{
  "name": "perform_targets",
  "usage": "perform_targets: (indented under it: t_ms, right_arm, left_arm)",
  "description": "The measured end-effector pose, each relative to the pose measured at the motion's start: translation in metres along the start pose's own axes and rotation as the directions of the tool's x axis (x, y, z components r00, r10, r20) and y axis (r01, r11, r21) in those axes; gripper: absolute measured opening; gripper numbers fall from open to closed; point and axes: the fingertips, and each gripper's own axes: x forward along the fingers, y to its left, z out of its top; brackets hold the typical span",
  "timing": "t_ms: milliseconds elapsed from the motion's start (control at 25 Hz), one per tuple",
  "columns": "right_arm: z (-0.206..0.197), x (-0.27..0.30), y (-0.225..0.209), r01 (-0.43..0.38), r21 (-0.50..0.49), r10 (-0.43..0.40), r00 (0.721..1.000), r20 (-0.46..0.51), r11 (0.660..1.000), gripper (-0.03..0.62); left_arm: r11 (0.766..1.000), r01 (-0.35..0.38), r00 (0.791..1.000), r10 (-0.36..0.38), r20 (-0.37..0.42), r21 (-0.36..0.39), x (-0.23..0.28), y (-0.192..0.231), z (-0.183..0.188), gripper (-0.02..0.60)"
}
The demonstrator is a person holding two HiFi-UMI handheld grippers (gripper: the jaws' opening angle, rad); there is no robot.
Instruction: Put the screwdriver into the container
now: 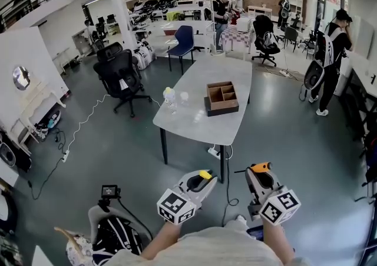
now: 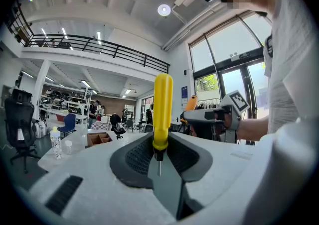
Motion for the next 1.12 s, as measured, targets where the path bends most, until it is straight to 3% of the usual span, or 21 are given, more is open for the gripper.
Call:
perform_targets:
  t_ms: [520, 1120]
  right_arm:
    - [0.002, 0.008, -0.035, 0.013, 0.023, -0.012, 1.000, -0.006, 1.000, 0.084]
    - [0.044, 0.048, -0.160, -0.037, -0.038, 0.034, 0.997, -0.069, 0.999, 0.084]
  left_arm:
    - [1.000, 0.013, 1.000, -0.014, -0.025, -0.021, 0.035, 0.007, -0.009, 0.091]
    - [0.999, -0.006, 1.000, 0.005, -0.031, -0.051, 0.179, 0.032, -0.003, 0.091]
